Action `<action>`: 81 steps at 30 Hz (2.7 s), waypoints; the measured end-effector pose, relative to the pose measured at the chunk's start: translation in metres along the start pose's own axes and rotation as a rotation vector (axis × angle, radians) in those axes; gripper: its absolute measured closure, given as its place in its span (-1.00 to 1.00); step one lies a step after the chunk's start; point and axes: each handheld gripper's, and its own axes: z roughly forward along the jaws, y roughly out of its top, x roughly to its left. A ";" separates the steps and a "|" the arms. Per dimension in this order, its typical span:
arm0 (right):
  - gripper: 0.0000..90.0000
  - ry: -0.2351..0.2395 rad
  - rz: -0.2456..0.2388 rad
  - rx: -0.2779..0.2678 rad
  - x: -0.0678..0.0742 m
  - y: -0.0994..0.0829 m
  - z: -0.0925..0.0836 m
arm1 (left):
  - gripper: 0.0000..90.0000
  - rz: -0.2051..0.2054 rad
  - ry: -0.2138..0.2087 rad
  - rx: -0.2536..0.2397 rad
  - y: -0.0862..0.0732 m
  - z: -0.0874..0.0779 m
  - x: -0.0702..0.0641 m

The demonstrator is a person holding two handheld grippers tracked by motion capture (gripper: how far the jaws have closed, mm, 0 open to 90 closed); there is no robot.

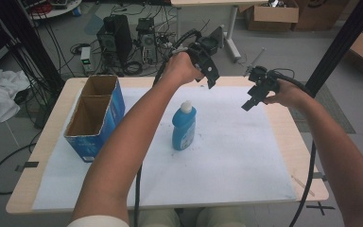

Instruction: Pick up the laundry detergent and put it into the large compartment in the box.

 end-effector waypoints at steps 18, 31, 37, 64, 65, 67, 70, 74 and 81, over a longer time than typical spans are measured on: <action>-0.62 -0.008 -0.005 -0.019 0.005 -0.007 -0.005 | -0.54 -0.018 0.036 -0.002 -0.008 -0.009 -0.008; -0.62 -0.010 -0.016 -0.017 0.008 -0.008 -0.006 | -0.55 -0.058 0.033 -0.004 -0.025 -0.014 -0.007; -0.61 -0.012 -0.017 -0.022 0.008 -0.010 -0.007 | -0.55 -0.105 0.047 0.014 -0.036 -0.008 -0.007; -0.61 -0.003 -0.029 -0.002 0.011 -0.005 0.002 | -0.55 -0.166 0.004 0.033 -0.059 0.000 -0.006; -0.61 -0.005 -0.029 -0.002 0.011 -0.005 0.002 | -0.55 -0.172 0.002 0.028 -0.060 0.001 -0.006; -0.61 -0.005 -0.028 -0.003 0.011 -0.005 0.002 | -0.55 -0.172 -0.001 0.028 -0.061 0.001 -0.007; -0.61 -0.005 -0.030 -0.001 0.011 -0.006 0.002 | -0.56 -0.170 0.001 0.037 -0.063 0.004 -0.009; -0.61 -0.005 -0.029 -0.003 0.011 -0.006 0.002 | -0.56 -0.171 -0.006 0.046 -0.065 0.008 -0.009; -0.61 -0.004 -0.032 -0.003 0.011 -0.006 0.004 | -0.56 -0.176 -0.002 0.066 -0.068 0.014 -0.008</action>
